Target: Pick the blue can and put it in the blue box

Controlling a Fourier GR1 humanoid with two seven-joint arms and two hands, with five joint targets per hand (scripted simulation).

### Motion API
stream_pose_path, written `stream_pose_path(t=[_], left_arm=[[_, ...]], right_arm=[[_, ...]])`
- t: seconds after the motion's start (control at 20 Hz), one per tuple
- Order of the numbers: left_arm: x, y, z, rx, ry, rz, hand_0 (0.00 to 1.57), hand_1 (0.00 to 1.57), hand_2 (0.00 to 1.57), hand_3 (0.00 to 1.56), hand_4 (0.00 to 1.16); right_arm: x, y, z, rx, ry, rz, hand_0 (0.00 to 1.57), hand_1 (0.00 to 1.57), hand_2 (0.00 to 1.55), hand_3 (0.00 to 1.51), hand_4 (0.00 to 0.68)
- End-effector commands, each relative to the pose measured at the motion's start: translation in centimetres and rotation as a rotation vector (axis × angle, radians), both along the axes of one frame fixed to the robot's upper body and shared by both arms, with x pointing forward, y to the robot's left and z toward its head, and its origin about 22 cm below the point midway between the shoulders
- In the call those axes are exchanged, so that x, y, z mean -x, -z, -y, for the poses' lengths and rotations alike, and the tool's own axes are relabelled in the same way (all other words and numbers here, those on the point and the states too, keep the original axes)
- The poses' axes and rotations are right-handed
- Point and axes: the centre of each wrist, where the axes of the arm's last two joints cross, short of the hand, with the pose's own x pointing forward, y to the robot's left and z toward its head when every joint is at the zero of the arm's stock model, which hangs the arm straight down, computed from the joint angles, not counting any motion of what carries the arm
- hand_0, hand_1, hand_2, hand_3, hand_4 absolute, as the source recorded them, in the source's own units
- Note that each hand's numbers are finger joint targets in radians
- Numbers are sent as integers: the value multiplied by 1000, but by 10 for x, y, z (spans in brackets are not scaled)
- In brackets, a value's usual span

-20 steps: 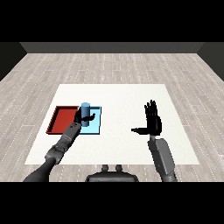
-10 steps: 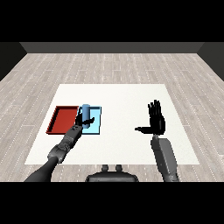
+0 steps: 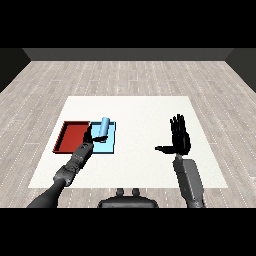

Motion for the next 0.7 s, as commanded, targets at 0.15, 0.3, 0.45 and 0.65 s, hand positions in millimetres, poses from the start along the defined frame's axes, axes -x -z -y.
stream_pose_path(t=[0.15,0.3,0.45,0.65], left_arm=[[-37,-60,16,111,102,544,0,0,0,0,0],[-35,-65,31,224,335,707,0,0,0,0,0],[-30,-72,58,367,535,798,0,0,0,0,0],[-4,-55,26,542,621,774,0,0,0,0,0]], right_arm=[[-6,-5,-10,4,2,26,0,0,0,0,0],[1,4,5,71,-16,-18,0,0,0,0,0],[7,16,12,69,-33,-47,0,0,0,0,0],[11,31,0,131,-61,-77,0,0,0,0,0]])
